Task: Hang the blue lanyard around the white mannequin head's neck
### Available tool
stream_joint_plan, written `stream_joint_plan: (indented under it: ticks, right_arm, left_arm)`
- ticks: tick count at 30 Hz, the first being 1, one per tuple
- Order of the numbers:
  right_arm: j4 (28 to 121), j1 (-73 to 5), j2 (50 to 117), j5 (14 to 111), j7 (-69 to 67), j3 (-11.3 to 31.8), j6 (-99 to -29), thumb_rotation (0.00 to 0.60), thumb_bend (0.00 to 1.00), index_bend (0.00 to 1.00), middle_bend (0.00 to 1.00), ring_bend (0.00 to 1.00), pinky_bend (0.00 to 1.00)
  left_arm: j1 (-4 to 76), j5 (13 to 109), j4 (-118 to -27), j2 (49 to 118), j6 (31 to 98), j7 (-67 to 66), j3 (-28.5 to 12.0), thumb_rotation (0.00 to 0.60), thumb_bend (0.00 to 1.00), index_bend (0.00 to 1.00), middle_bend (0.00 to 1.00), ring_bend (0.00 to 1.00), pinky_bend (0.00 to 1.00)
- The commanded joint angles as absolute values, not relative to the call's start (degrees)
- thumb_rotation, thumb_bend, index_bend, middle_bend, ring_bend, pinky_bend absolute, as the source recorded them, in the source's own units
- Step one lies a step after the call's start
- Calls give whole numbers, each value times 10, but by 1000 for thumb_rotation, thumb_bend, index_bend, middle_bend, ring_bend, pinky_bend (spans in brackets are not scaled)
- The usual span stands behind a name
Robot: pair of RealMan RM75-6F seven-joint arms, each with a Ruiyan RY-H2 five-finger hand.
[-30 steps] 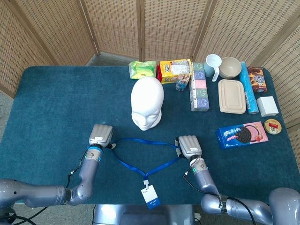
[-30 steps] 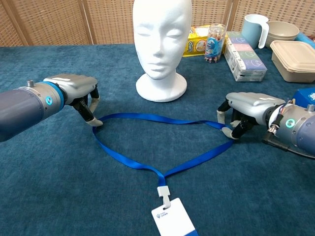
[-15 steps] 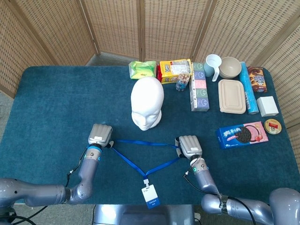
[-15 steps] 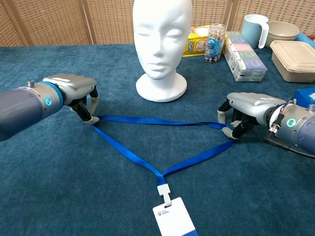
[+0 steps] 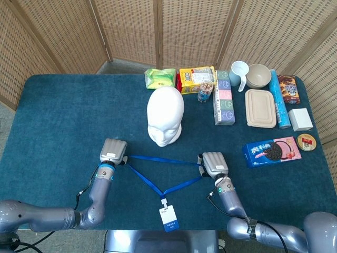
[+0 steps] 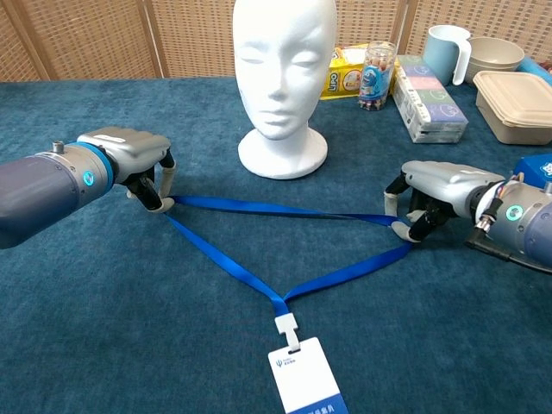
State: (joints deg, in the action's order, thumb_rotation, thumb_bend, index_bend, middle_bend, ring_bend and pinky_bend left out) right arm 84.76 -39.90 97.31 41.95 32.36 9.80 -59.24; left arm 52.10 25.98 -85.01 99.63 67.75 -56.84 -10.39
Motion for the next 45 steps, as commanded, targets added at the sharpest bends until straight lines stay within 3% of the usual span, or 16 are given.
stream_joint_plan:
  ticks: [1, 10, 28, 40, 45]
  right_arm:
    - [848, -398, 972, 420, 320, 100, -592, 600, 570, 653, 1000, 1000, 1000]
    - [851, -398, 970, 422, 317, 100, -593, 600, 572, 655, 1000, 1000, 1000]
    - [874, -394, 954, 424, 302, 107, -597, 600, 574, 660, 1000, 1000, 1000]
    - [957, -372, 911, 474, 248, 113, -614, 600, 577, 665, 1000, 1000, 1000]
    - [1043, -359, 863, 518, 197, 123, -607, 600, 577, 667, 1000, 1000, 1000]
  left_arm:
    - [521, 258, -851, 996, 677, -568, -105, 491, 400, 525, 839, 878, 1000]
    - [520, 257, -850, 1000, 679, -563, -109, 499, 419, 606, 842, 879, 1000]
    - [515, 262, -854, 994, 686, -560, -112, 498, 424, 627, 858, 891, 1000]
    - [482, 324, -915, 956, 723, -515, -100, 505, 424, 627, 858, 891, 1000]
    - [455, 392, -994, 905, 757, -476, -93, 502, 424, 627, 858, 891, 1000]
